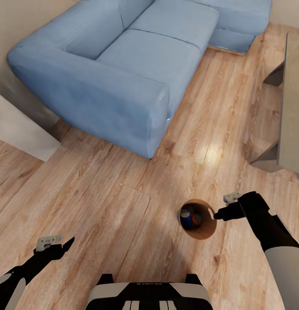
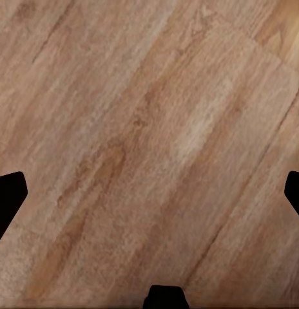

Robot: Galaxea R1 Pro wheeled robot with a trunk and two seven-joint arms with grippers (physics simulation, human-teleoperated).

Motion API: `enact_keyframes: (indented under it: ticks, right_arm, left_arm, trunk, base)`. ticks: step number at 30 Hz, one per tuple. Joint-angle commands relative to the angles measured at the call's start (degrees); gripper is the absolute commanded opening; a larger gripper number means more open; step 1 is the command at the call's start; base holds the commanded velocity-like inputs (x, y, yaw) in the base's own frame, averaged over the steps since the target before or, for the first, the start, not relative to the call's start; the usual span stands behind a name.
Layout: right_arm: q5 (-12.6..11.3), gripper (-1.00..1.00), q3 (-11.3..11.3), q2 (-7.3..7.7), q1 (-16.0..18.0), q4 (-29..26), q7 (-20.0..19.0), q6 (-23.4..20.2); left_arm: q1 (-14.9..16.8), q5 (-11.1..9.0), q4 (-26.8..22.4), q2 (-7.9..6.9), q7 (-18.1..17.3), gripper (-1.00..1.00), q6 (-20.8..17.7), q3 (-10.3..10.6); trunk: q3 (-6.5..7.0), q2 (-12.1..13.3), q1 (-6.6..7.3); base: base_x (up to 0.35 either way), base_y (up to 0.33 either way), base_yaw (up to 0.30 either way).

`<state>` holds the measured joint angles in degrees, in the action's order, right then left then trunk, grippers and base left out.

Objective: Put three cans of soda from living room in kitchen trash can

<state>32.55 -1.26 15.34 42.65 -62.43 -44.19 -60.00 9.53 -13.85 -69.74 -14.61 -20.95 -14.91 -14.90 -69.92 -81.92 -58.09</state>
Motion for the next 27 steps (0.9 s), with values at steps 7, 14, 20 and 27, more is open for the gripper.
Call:
enact_keyframes:
  ticks: [7,14,20,27]
  right_arm:
    - [0.0,1.00,0.0,0.02,-2.5,-2.1,0.0,0.0]
    - [0.0,1.00,0.0,0.03,-10.3,-5.5,0.3,0.0]
    - [0.3,1.00,-0.7,-0.30,-22.9,-8.8,6.8,6.8]
    - [-0.2,1.00,-6.6,-1.00,-33.7,-9.7,10.4,21.1]
  left_arm:
    - [0.0,0.0,0.7,0.02,0.0,1.00,0.0,0.0]
    - [0.0,0.1,0.9,0.18,-0.1,1.00,0.1,0.0]
    - [0.1,0.2,4.0,1.63,0.0,1.00,0.1,1.4]
    - [0.3,0.3,7.1,2.07,1.5,1.00,-0.1,6.7]
  trunk:
    - [1.26,2.8,1.54]
    - [2.52,5.6,3.08]
    - [3.60,8.0,4.40]
    - [4.85,10.8,5.94]
  base:
    - [0.000,0.000,0.000]
    - [0.000,0.000,0.000]
    - [0.000,0.000,0.000]
    - [0.000,0.000,0.000]
